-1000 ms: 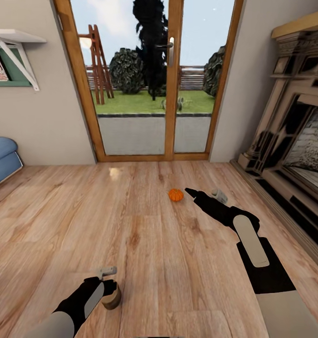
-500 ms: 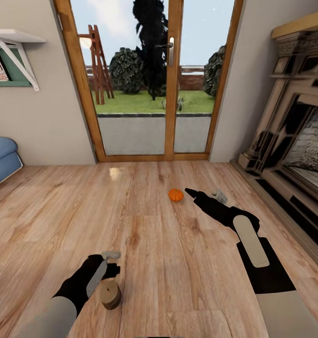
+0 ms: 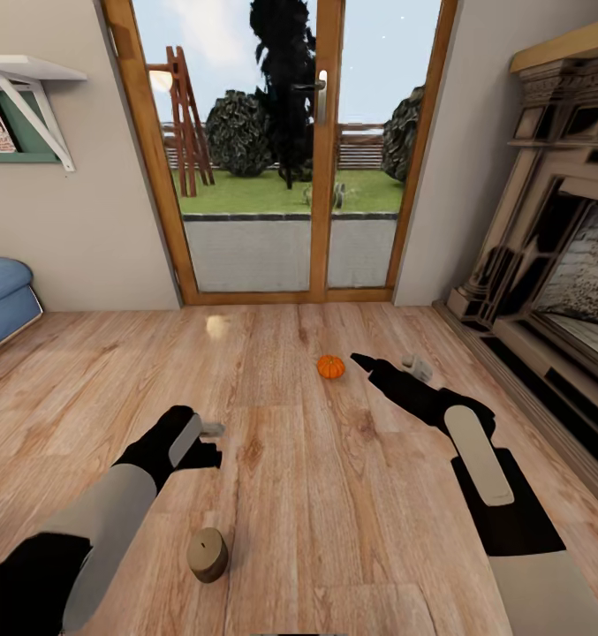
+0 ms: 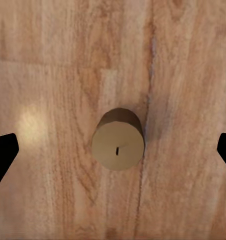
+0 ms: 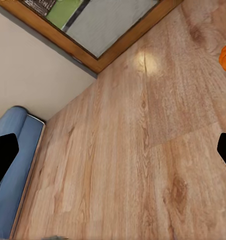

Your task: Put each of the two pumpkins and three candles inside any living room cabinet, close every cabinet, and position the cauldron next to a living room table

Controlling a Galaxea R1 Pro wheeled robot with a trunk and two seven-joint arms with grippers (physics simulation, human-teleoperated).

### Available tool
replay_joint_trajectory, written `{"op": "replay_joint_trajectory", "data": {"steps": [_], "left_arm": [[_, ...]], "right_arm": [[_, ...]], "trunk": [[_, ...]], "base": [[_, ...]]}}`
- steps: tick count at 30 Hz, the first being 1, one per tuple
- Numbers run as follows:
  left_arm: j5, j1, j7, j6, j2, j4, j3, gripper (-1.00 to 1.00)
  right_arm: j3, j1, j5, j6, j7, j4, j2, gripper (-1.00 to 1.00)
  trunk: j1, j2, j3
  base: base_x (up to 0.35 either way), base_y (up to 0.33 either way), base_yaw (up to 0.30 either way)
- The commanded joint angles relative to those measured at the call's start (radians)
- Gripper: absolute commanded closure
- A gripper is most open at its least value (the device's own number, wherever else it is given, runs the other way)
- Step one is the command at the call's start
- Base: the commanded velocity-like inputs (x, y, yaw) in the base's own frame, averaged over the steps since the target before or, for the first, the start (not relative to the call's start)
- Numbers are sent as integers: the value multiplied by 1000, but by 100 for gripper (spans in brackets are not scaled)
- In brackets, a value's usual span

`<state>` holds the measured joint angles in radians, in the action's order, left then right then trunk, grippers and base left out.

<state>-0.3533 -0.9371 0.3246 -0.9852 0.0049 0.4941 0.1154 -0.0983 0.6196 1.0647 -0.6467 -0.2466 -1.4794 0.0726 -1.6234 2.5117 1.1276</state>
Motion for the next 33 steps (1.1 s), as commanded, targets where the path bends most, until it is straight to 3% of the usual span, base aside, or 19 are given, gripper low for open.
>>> {"op": "replay_joint_trajectory", "data": {"steps": [1, 2, 5, 12, 24, 28, 30, 33], "left_arm": [[-11, -2, 8, -3, 0, -1, -5, -100], [-13, -5, 8, -3, 0, -4, -43, -100], [-12, -7, 8, 0, -1, -6, -74, -100], [-12, -8, 10, 4, -2, -6, -79, -100], [-9, -8, 10, 8, -3, -6, -78, -100], [-9, -8, 10, 74, -4, -11, -78, -100], [-8, -8, 10, 101, -3, -13, -78, -100], [-6, -8, 10, 109, -4, -14, -77, -100]], "right_arm": [[-1, -2, 11, 0, -10, -6, 2, -100], [-1, -12, 13, -1, -10, -28, 5, -100], [-1, -23, 13, -3, -8, -50, 9, -100], [-1, -26, 14, -4, -8, -55, 14, -100], [-1, -26, 14, -5, -8, -57, 16, -100], [0, -35, 15, -20, 4, -79, 16, -100], [2, -45, 15, -39, 68, -87, 22, -100], [3, -50, 20, -49, 185, -89, 64, -100]], "trunk": [[0, 0, 1], [0, 0, 1], [0, 0, 1], [0, 0, 1], [-5, 3, 47], [-7, 4, 63], [-8, 5, 71], [-9, 5, 82]], "base": [[0, 0, 0], [0, 0, 0], [0, 0, 0], [0, 0, 0], [0, 0, 0], [0, 0, 0], [0, 0, 0], [0, 0, 0]]}}
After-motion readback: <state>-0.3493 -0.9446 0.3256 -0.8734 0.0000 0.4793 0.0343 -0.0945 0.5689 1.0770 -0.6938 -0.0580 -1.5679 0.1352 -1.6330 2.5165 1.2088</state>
